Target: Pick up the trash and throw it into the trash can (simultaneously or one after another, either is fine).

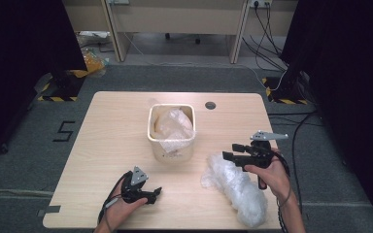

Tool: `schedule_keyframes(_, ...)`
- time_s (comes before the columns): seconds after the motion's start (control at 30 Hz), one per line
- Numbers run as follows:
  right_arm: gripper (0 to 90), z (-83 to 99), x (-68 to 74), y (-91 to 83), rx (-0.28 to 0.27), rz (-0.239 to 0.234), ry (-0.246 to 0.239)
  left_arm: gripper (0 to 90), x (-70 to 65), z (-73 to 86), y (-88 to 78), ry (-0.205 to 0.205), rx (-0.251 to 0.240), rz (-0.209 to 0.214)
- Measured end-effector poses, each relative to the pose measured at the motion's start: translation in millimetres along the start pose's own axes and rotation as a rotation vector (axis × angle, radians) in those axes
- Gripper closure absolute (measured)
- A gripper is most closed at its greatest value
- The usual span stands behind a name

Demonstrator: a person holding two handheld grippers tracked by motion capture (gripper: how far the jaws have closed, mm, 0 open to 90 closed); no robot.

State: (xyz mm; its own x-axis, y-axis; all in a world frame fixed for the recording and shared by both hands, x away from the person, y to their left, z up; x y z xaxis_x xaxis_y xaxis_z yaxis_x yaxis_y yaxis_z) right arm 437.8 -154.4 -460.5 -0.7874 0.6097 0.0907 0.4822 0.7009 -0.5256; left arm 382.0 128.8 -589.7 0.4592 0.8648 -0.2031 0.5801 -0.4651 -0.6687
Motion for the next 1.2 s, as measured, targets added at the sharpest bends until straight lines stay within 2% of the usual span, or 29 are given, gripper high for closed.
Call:
schedule_keyframes(0.27, 37.3, 18.9, -0.5, -10.5, -0.006, 0.027, 0.017, 14.0, 0.4, -0.1, -0.1, 0.002, 0.001, -0.001)
schedule_keyframes(0.43, 35.4, 29.4, -1.8, -15.3, 0.003, 0.073, 0.006, 14.0, 0.1, 0.0, 0.0, 0.0, 0.001, 0.0)
schedule_keyframes(0.63, 34.2, 48.3, -2.4, -19.6, 0.038, 0.118, -0.003, 14.0, 0.4, -0.1, -0.1, 0.002, 0.001, -0.001)
schedule_keyframes(0.9, 31.0, 67.4, 7.4, -26.4, 0.09, 0.135, -0.026, 13.9, 0.1, 0.0, 0.0, -0.001, 0.001, 0.0)
schedule_keyframes(1.2, 23.2, 90.5, 11.4, -18.6, 0.173, 0.13, -0.022, 14.0, 0.1, 0.0, 0.0, -0.001, 0.001, 0.0)
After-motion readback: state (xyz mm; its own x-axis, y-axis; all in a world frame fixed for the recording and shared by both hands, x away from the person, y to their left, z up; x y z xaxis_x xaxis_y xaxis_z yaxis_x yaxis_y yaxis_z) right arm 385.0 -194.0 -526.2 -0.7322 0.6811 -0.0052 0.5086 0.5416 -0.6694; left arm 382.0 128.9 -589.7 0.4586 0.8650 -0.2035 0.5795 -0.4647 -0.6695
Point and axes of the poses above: each handheld gripper's, and its own axes: y roughly forward along the jaws, z roughly out of its underside, x roughly to its left, the point moved 10 cm from there along y, roughly forward along the jaws, and after that the axes turned 14 degrees about -y, right-handed, at the moved point
